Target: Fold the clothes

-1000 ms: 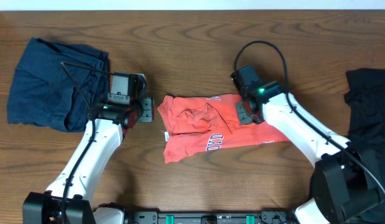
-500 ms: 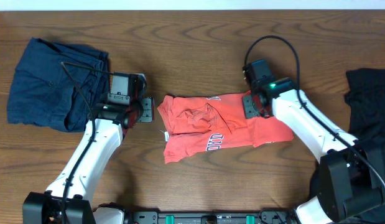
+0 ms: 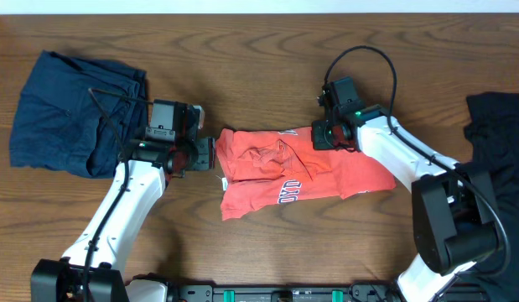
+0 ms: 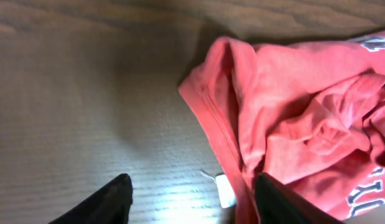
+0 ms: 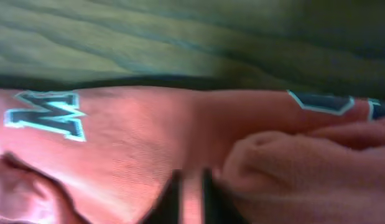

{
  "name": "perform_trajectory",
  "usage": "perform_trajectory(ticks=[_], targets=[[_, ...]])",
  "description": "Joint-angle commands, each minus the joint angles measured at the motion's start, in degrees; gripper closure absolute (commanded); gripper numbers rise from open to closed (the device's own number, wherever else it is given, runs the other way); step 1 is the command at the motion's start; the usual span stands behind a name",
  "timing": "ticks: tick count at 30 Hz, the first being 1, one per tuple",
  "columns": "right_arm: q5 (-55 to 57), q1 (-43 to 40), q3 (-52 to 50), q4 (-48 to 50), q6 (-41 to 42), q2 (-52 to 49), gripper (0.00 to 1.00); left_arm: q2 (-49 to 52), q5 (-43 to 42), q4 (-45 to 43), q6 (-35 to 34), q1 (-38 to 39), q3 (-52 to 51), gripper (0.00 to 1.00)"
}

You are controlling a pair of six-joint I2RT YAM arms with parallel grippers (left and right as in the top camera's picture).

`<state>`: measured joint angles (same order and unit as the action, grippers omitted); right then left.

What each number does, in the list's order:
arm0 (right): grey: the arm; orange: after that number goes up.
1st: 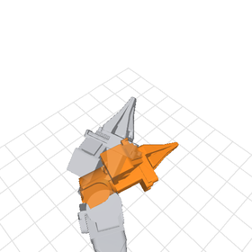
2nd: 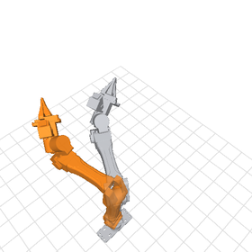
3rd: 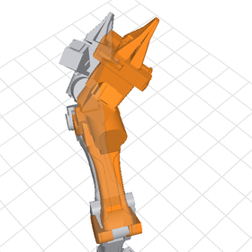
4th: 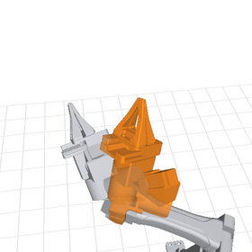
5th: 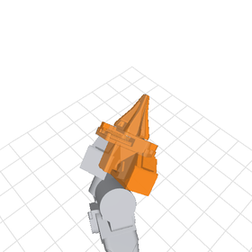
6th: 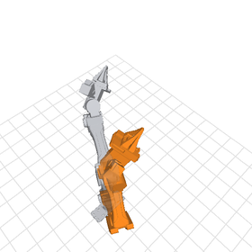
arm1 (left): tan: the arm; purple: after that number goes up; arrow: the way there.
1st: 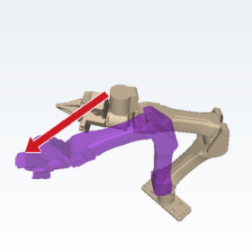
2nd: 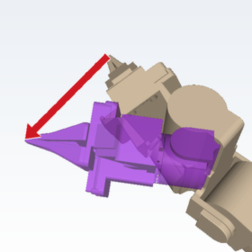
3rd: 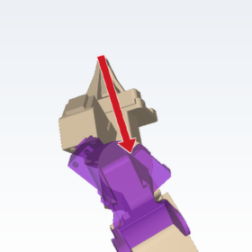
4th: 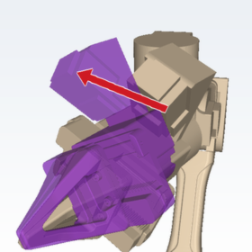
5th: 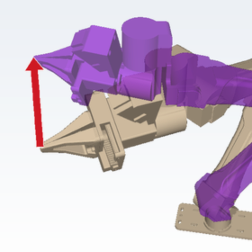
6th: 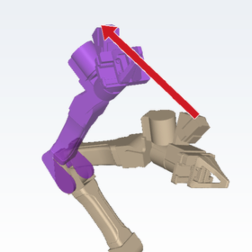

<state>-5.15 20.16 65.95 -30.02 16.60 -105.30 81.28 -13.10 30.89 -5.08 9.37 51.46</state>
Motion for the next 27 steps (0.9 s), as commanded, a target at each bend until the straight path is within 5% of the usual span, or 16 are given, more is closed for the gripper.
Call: perform_trajectory(ticks=[1,6,13,27], targets=[[-1.6,-0.7,1.8,-0.7,-6.3,5.6,0.59,0.4,-1.5,0.8,-0.1,-0.2,-0.8,0.30],[-1.5,-3.3,1.8,-8.6,-5.4,11.8,0.60,0.8,-1.5,0.5,-0.1,-0.2,-1.2,0.23],[0.8,-6.6,-0.3,-19.3,0.8,8.5,0.97,6.9,-5.4,-3.4,-0.1,-0.2,-1.4,0.16],[-9.0,-5.2,-3.9,-8.7,1.8,-3.8,0.99,17.2,-18.3,-6.8,-0.1,0.3,-1.4,0.13]])
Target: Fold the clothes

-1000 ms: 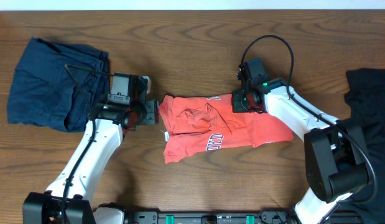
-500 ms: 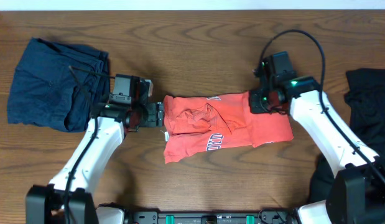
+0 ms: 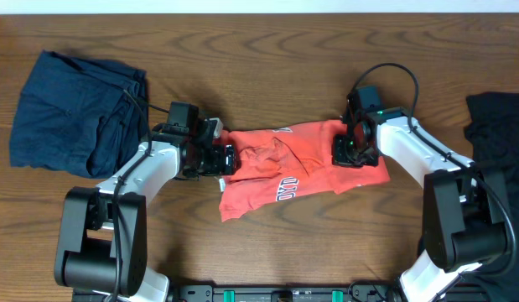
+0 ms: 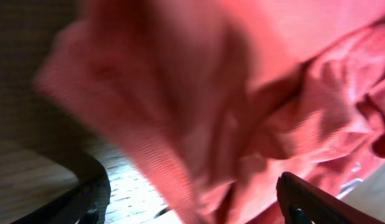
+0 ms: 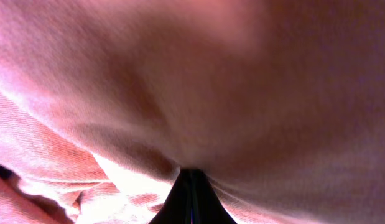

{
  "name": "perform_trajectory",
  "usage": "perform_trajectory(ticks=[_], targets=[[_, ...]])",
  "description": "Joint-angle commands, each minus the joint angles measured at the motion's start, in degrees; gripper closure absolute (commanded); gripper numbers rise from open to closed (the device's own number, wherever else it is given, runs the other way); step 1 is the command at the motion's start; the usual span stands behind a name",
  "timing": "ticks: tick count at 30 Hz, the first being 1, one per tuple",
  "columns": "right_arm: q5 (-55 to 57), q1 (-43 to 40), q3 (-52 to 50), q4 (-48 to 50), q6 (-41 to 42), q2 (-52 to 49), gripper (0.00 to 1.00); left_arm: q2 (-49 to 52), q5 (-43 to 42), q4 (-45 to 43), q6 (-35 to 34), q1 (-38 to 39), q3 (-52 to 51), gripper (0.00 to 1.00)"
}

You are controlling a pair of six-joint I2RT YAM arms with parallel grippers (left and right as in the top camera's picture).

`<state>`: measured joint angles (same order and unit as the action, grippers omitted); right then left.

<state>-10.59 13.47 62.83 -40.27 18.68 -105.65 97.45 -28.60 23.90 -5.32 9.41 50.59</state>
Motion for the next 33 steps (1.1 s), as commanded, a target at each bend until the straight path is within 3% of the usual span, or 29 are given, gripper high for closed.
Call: perform_trajectory(ticks=[1,7,13,16,18,23,26,30,33], targets=[[-3.6,1.7,-0.7,2.0,-0.3,-3.5,0.99,1.3,-3.0,0.2,0.2,0.6,-0.5,0.13],[-3.9,2.3,-0.7,2.8,1.0,-3.5,0.99,3.5,-2.9,-0.7,-0.2,3.5,-0.5,0.13],[-4.7,2.3,-0.7,2.7,1.0,-3.5,0.99,8.9,-3.0,-4.5,-7.9,5.2,-0.5,0.14],[-4.7,2.3,-0.7,2.7,1.0,-3.5,0.99,10.2,-3.0,-5.6,-10.7,5.2,-0.5,0.25],[-4.7,2.3,-0.7,2.6,1.0,-3.5,0.99,10.1,-3.5,-5.7,-10.7,5.2,-0.5,0.40],[-4.7,2.3,-0.6,2.0,1.0,-3.3,0.99,10.0,-5.1,-4.7,-9.6,5.1,-0.5,0.85],[-4.7,1.7,-0.5,1.0,1.0,-2.0,0.99,9.1,-5.7,-2.5,-7.7,4.8,-0.2,0.94],[-3.8,-0.5,-0.5,-1.1,0.5,1.7,0.99,5.8,-4.0,5.6,-2.4,3.0,2.0,0.94],[-2.3,-2.9,-0.5,-2.9,-0.8,5.5,0.99,2.3,3.0,14.8,-1.0,0.5,5.3,0.94]])
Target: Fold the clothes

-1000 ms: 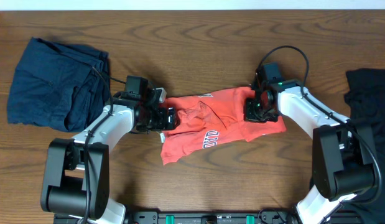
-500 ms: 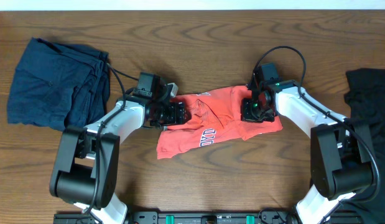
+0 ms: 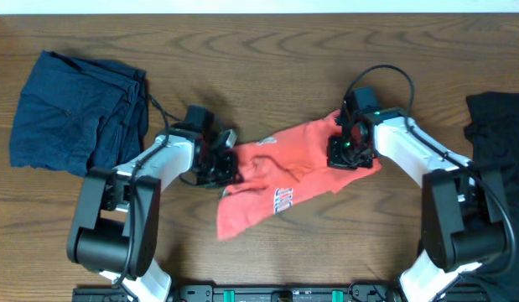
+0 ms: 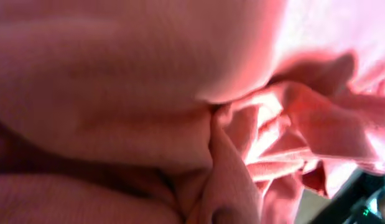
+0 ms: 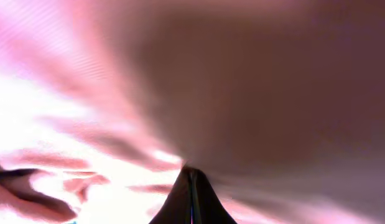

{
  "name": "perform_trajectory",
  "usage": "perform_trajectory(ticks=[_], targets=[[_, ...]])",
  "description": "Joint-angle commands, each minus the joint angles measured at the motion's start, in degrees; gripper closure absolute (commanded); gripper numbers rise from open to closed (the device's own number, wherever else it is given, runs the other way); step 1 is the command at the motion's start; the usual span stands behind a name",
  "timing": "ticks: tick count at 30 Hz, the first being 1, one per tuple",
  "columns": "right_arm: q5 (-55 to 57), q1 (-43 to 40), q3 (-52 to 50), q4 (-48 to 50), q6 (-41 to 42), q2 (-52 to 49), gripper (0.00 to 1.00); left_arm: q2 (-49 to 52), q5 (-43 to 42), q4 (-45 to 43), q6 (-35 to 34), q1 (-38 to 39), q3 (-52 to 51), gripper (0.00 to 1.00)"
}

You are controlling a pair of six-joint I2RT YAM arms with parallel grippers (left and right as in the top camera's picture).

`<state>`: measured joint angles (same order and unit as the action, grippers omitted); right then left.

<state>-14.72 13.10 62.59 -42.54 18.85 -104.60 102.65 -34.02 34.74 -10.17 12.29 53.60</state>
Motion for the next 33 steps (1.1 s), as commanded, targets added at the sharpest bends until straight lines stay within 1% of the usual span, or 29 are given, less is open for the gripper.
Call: perform_trajectory(ticks=[1,4,6,11,21,27,30,33], targets=[[1.9,-3.2,-0.3,-0.8,-1.6,5.5,0.99,-4.2,10.5,7.1,5.3,-3.3,3.8,0.94],[1.9,-4.9,-0.3,-1.0,-2.4,7.8,0.98,-7.2,14.3,13.2,7.2,-5.0,7.4,0.94],[1.8,-5.3,-0.3,-0.9,-2.4,8.1,0.98,-8.9,15.0,15.1,7.6,-5.2,8.6,0.94],[0.9,-3.8,-0.5,0.2,-3.5,6.7,0.97,-11.6,15.3,16.1,7.6,-5.1,8.7,0.94],[0.8,4.5,-0.5,2.3,-3.5,-1.4,0.98,-12.2,15.2,17.1,7.3,-5.1,9.9,0.94],[0.7,6.6,-0.5,2.6,-3.5,-6.6,0.99,-12.2,14.6,22.9,4.7,-4.4,17.5,0.94],[0.7,6.7,-0.5,2.3,-3.6,-7.1,0.99,-12.2,13.6,22.3,2.3,-2.1,20.5,0.94],[0.7,6.7,-0.5,2.0,-3.9,-7.0,0.99,-12.0,13.6,18.7,-1.8,1.9,20.9,0.94]])
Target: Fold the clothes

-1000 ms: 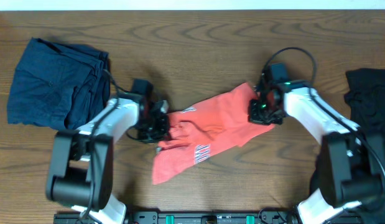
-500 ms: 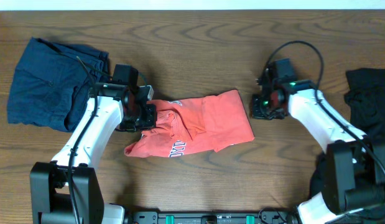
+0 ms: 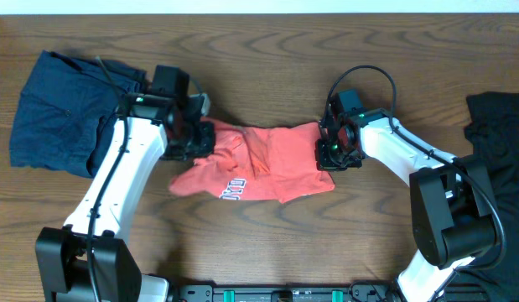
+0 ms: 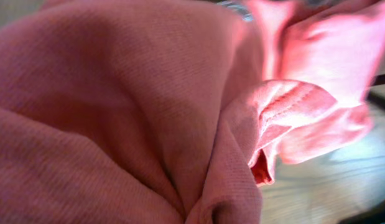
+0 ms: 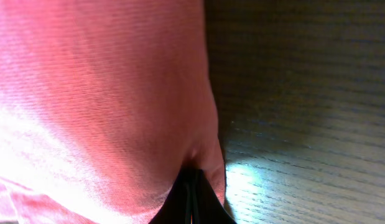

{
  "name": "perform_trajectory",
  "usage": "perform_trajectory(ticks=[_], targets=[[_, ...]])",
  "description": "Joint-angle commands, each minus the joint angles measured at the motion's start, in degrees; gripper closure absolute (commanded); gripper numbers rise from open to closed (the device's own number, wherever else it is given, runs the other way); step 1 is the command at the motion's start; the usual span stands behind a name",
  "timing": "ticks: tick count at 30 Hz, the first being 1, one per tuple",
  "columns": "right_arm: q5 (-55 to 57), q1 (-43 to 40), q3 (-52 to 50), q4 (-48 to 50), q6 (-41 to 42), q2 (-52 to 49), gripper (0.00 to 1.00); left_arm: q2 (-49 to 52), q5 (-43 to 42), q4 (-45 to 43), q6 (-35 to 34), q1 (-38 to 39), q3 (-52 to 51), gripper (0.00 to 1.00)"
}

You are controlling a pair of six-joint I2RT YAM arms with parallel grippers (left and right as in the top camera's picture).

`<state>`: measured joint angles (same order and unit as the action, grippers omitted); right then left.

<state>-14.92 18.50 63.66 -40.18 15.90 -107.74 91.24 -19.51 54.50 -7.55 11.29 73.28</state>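
The red shirt (image 3: 263,161) with dark lettering lies crumpled across the middle of the wooden table (image 3: 259,50). My left gripper (image 3: 197,139) is at its upper left corner. In the left wrist view red cloth (image 4: 117,112) fills the picture and covers the fingers. My right gripper (image 3: 328,154) is at the shirt's right edge. The right wrist view shows the black fingertips (image 5: 193,190) pinched together on a fold of the red shirt (image 5: 99,87) just above the wood.
A pile of navy clothing (image 3: 66,113) lies at the far left, close behind my left arm. A black garment (image 3: 498,126) lies at the right edge of the table.
My left gripper has moved left and back, taking the shirt's left end with it. The right gripper has shifted slightly left. The shirt now sits further left and lies more level.
At first my left gripper stood open beside the shirt's left edge while the right was shut on its far right edge. Then the left jaws were around the left edge. Then both held the shirt slanted. Now it is spread further left.
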Motion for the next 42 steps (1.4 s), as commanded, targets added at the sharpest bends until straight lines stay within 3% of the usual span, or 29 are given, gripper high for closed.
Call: perform_trajectory(ticks=[1,8,9,11,12,20,28,31,35,41,42], targets=[[0.9,1.3,-1.6,-0.6,-1.0,-3.8,0.99,-0.3,-1.0,-2.5,-6.1,4.6,1.2,0.94],[0.9,1.3,-1.6,-1.4,-1.4,-3.8,0.98,3.2,1.9,-12.5,-13.6,17.2,1.2,0.94],[0.9,1.3,-1.6,-1.4,-1.4,-3.8,0.98,4.1,3.6,-13.2,-14.5,18.7,1.2,0.91],[0.9,1.3,-1.6,-1.4,-1.4,-3.8,0.98,6.2,6.4,-14.4,-15.9,21.8,1.2,0.71],[0.9,1.3,-1.6,-1.4,-1.4,-3.8,0.96,7.4,6.5,-15.2,-16.5,23.2,1.2,0.69],[0.9,0.1,-1.5,-2.5,-1.4,-3.3,0.82,10.9,2.2,-23.5,-19.5,30.6,1.2,0.60],[-2.2,-3.6,-0.9,-4.2,-6.2,4.7,0.65,8.4,2.2,-18.5,-16.4,28.1,2.6,0.49],[-4.6,-3.9,-0.9,-3.9,-9.3,10.4,0.57,6.4,2.2,-14.9,-13.6,26.4,4.8,0.38],[-9.2,-3.5,-0.9,-2.1,-12.9,17.4,0.52,3.1,2.7,-10.3,-8.3,24.0,7.3,0.30],[-14.0,0.9,-0.9,2.9,-14.7,21.2,0.51,1.2,16.2,-3.1,-7.8,20.3,7.3,0.31],[-13.8,2.1,-0.9,3.5,-14.7,21.0,0.51,1.3,17.5,-2.2,-7.6,19.4,7.2,0.34]])
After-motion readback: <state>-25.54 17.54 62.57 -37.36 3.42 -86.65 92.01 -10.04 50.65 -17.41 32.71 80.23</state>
